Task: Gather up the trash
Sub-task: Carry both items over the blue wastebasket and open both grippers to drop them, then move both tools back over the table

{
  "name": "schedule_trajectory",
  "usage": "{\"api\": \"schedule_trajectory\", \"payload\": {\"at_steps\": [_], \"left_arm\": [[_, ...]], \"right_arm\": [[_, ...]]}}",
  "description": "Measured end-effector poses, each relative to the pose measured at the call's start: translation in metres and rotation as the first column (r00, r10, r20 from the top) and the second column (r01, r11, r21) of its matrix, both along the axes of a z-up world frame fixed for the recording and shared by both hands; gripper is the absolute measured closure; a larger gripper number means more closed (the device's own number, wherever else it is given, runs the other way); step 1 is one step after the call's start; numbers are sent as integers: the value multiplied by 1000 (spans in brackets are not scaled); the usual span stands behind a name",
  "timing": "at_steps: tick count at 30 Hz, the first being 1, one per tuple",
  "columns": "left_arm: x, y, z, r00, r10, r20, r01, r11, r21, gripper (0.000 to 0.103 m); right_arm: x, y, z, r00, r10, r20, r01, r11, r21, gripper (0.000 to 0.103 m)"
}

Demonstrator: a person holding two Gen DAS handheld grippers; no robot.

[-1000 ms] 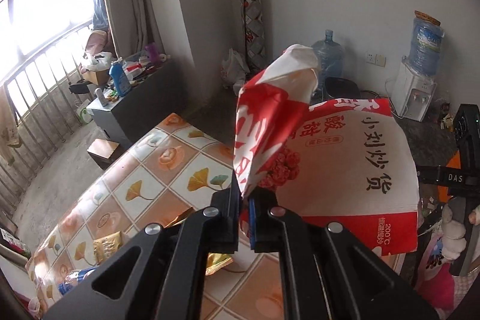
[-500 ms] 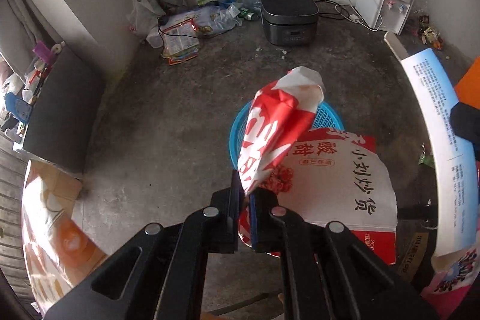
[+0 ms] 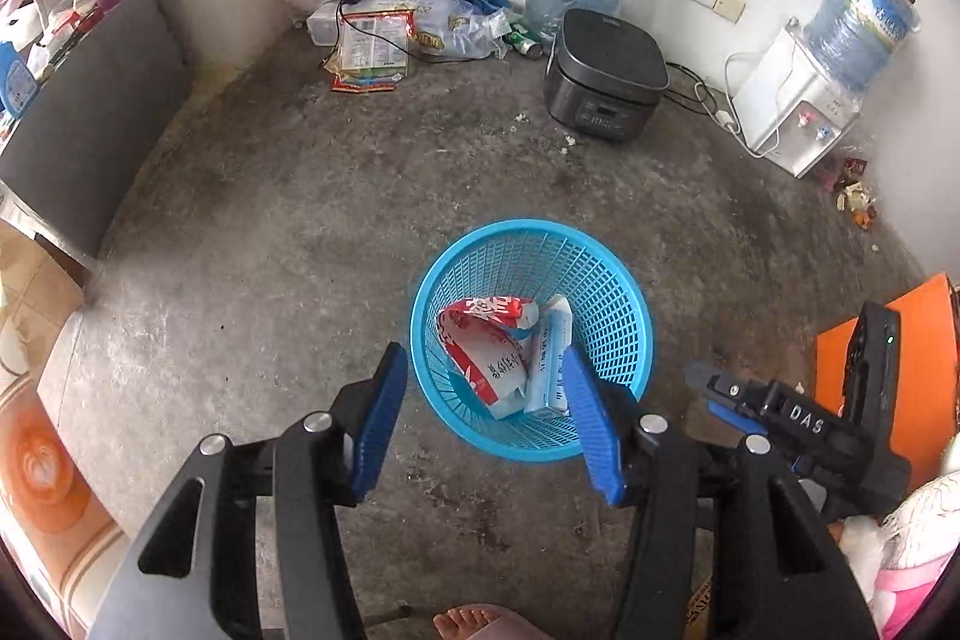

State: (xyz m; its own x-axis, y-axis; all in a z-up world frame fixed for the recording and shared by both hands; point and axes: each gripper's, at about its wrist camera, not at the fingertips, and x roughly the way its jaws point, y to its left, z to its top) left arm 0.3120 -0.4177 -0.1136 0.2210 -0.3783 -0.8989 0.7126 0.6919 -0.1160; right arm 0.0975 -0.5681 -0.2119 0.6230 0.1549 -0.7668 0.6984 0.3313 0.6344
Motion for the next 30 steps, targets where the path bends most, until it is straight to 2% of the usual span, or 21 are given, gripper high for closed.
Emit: {"api": "schedule_trajectory", "payload": {"at_steps": [4,7,9,13,17,19,21,24,30], "left_arm": [[-20,32,45,999,-19,45,23,996,-90,44],[-41,63,83,995,-37,89,52,985,-165,37],[-58,90,110,990,-38,133,67,974,-217,32],[-92,152,155,973,-8,232,78,952,-295,21],[-124,219,188,951,79,300,28,941,-337,13],[-138,254,199,931,152,333,-24,934,-358,10],[-148,286,207,905,222,364,-80,927,-367,9],[-163,331,211,864,330,380,-180,908,-378,8],[-181,404,209,777,525,348,-370,827,-423,8]], "right_arm": [[-15,14,22,1000,3,11,-2,998,-64,26],[-17,33,52,999,39,34,-33,985,-171,26],[-16,51,79,995,87,55,-70,963,-261,26],[-12,103,138,967,225,119,-153,887,-436,22],[-13,166,184,904,385,186,-212,781,-588,13],[-13,195,199,860,462,216,-239,740,-628,8],[-13,221,208,817,522,244,-256,709,-657,8],[-13,252,213,773,578,261,-282,681,-676,8],[-7,296,206,702,676,225,-390,629,-673,8]]}}
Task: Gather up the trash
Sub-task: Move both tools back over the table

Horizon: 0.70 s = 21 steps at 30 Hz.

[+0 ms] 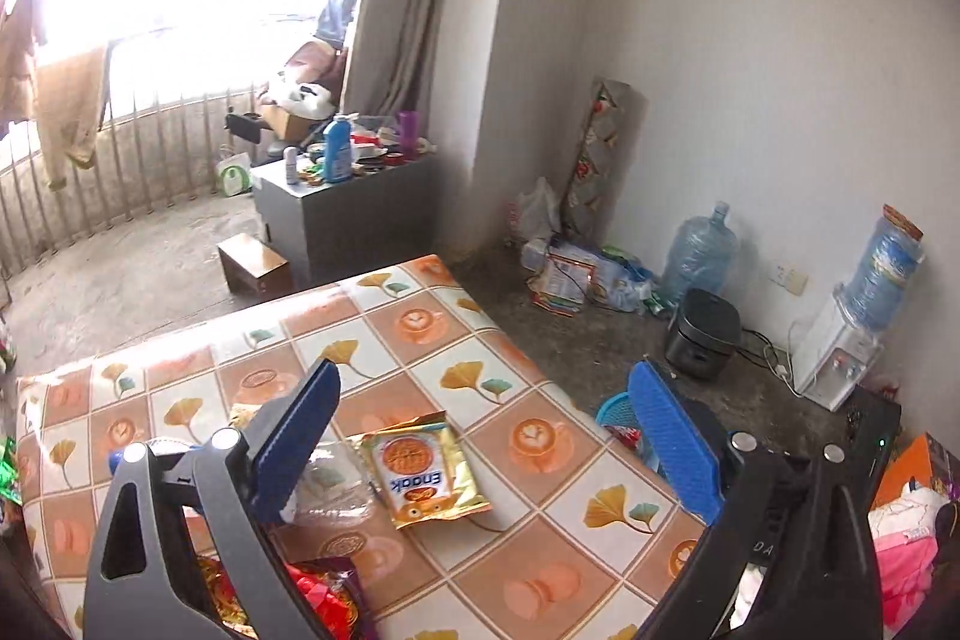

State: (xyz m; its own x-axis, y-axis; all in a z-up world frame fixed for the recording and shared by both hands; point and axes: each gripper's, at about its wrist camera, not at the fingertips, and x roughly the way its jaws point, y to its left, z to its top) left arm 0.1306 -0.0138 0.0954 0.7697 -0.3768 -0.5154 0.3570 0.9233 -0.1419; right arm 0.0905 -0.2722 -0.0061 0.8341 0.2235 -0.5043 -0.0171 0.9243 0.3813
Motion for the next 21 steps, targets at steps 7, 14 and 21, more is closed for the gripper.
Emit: {"api": "schedule_trajectory", "payload": {"at_steps": [7,14,21], "left_arm": [[-5,31,-13,992,120,-45,-120,993,14,8],[-7,30,-17,992,116,-53,-115,993,18,8],[-2,31,-20,991,116,-66,-115,993,21,8]], "right_arm": [[-3,38,0,992,125,-9,-125,992,-35,8],[-7,51,1,984,177,-29,-178,983,-33,8],[-4,54,-2,979,198,-57,-199,980,-27,8]]}}
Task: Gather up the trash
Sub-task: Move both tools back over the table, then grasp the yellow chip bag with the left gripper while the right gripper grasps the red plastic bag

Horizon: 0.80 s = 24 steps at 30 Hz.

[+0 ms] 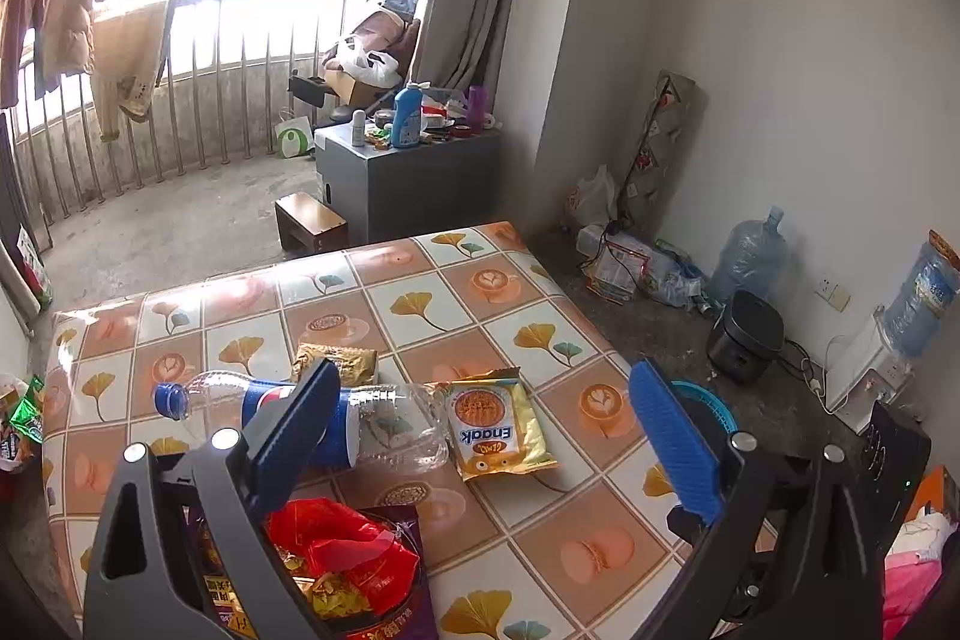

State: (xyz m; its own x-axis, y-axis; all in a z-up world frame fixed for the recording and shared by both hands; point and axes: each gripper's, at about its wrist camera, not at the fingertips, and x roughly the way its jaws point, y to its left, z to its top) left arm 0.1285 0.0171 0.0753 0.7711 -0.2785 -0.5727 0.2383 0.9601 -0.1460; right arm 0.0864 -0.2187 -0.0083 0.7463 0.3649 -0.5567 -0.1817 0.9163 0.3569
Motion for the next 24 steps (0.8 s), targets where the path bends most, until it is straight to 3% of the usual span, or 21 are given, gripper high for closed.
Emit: {"api": "schedule_trajectory", "payload": {"at_steps": [24], "left_arm": [[2,7,-8,1000,16,-18,-17,1000,-10,8]], "right_arm": [[3,14,-5,999,27,-42,-27,1000,-5,8]]}}
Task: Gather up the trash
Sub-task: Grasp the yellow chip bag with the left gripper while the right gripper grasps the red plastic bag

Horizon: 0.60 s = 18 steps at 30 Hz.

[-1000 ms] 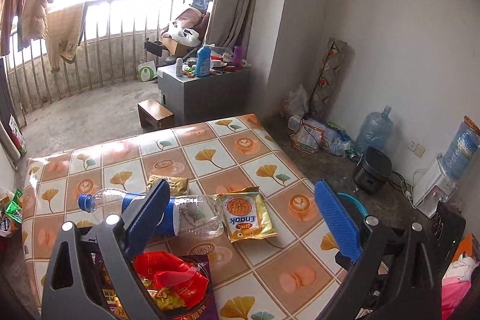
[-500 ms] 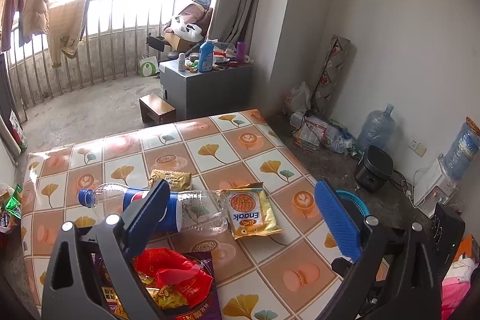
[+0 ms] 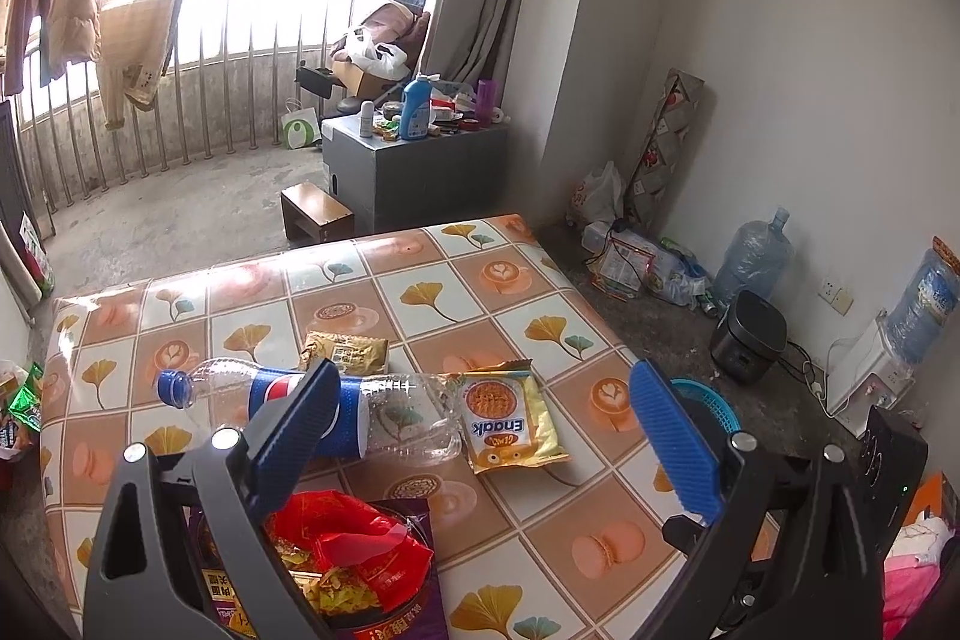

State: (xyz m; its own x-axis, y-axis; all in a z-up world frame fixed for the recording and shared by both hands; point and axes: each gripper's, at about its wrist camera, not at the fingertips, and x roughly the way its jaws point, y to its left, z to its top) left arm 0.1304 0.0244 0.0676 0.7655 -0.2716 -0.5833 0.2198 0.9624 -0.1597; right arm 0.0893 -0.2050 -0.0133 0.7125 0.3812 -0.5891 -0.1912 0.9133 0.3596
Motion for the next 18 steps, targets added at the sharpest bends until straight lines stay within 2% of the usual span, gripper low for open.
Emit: {"api": "schedule_trajectory", "payload": {"at_steps": [12,18], "left_arm": [[-1,16,-2,1000,5,2,-5,999,-38,8],[-11,42,-3,999,37,18,-36,997,-73,8]], "right_arm": [[0,6,1,1000,3,-8,-3,1000,-15,8],[2,18,2,1000,18,-24,-19,999,-32,8]]}}
